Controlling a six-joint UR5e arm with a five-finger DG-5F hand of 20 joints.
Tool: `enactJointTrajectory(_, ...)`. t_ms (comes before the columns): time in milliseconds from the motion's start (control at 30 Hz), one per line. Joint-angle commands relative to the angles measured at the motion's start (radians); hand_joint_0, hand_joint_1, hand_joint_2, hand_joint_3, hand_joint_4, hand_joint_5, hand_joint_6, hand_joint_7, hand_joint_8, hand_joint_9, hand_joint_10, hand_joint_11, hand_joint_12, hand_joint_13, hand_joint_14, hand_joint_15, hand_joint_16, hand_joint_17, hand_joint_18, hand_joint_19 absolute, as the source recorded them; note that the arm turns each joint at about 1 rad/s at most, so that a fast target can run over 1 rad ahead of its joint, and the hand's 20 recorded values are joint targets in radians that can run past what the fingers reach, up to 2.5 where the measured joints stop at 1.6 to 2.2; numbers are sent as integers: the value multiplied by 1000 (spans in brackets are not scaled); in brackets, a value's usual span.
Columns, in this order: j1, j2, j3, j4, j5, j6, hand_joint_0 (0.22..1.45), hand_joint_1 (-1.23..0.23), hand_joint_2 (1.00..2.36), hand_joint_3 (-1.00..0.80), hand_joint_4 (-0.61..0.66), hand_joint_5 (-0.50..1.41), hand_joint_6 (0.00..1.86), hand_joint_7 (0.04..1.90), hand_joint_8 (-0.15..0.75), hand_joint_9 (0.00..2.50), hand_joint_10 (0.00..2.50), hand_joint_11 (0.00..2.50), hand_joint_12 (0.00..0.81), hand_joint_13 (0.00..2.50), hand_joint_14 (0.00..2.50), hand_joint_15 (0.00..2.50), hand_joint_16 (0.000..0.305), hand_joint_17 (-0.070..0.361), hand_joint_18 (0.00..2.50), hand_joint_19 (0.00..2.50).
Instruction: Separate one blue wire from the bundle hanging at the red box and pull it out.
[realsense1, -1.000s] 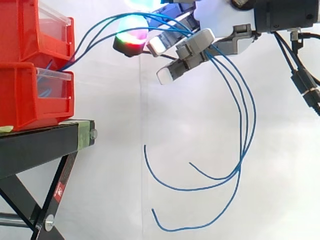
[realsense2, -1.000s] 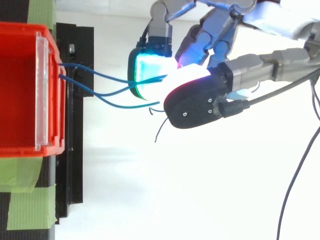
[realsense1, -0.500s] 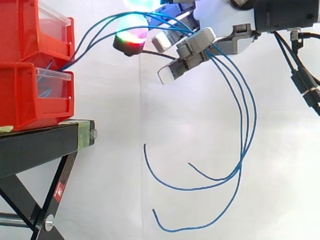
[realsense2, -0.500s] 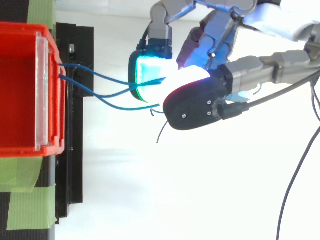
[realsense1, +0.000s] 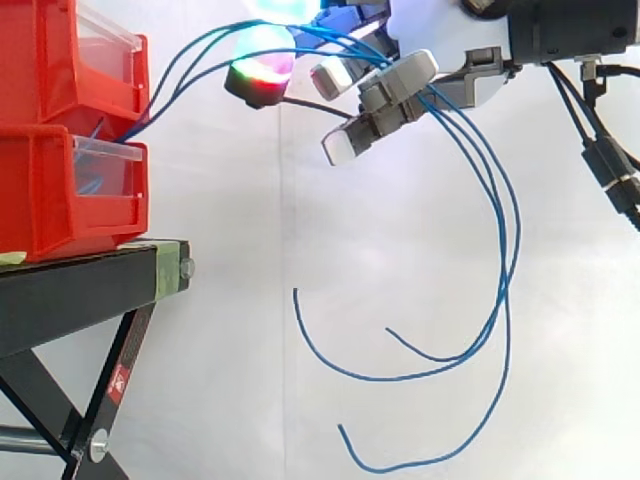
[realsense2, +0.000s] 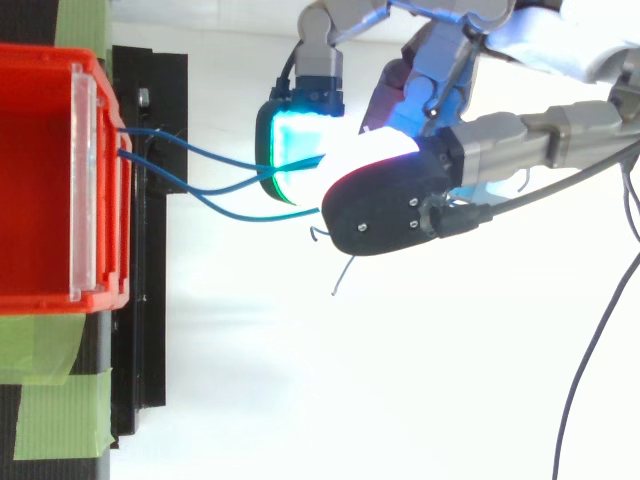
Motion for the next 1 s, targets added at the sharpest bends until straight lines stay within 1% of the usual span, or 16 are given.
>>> enactJointTrajectory(0, 0, 1, 0, 0, 0, -1, 573, -676, 1018, -160, 107, -49, 750, 1147, 422, 1411, 23, 715, 456, 1761, 10, 1426, 57, 128, 1068, 463)
enactJointTrajectory(100, 0, -1, 0, 0, 0, 0, 564, -703, 1017, -151, 167, -66, 769, 1122, 428, 1394, 22, 730, 468, 1754, 12, 1418, 58, 131, 1076, 454)
enactJointTrajectory(233, 0, -1, 0, 0, 0, 0, 556, -726, 1016, -165, 198, -83, 790, 1110, 439, 1371, 22, 747, 482, 1738, 10, 1414, 59, 134, 1070, 459)
enactJointTrajectory(267, 0, -1, 0, 0, 0, 0, 555, -726, 1016, -170, 202, -88, 796, 1090, 436, 1367, 23, 762, 474, 1735, 10, 1414, 60, 134, 1068, 463)
enactJointTrajectory(333, 0, -1, -1, 0, 0, 0, 539, -706, 1017, -222, 194, -94, 798, 1094, 421, 1347, 21, 766, 460, 1710, 10, 1427, 56, 126, 1026, 498)
enactJointTrajectory(367, 0, -1, 0, 0, 0, 0, 530, -686, 1018, -249, 184, -97, 798, 1107, 410, 1337, 24, 773, 423, 1685, 11, 1455, 52, 117, 989, 524)
enactJointTrajectory(467, 0, -1, 0, 0, 0, 0, 532, -632, 1016, -307, 181, -95, 798, 1079, 414, 1344, 22, 777, 427, 1689, 11, 1433, 52, 117, 994, 521)
enactJointTrajectory(567, 0, -1, 0, 0, 0, 0, 544, -613, 1012, -363, 181, -87, 790, 1094, 410, 1352, 25, 772, 418, 1695, 11, 1429, 52, 117, 996, 517)
enactJointTrajectory(733, 0, -1, 0, 0, 0, 0, 564, -559, 1012, -379, 160, -76, 777, 1104, 410, 1373, 25, 770, 417, 1709, 11, 1432, 51, 114, 993, 514)
enactJointTrajectory(967, 0, -1, -1, 0, 0, 0, 587, -573, 1015, -345, 164, -74, 774, 1114, 413, 1385, 22, 774, 402, 1707, 13, 1450, 49, 111, 994, 519)
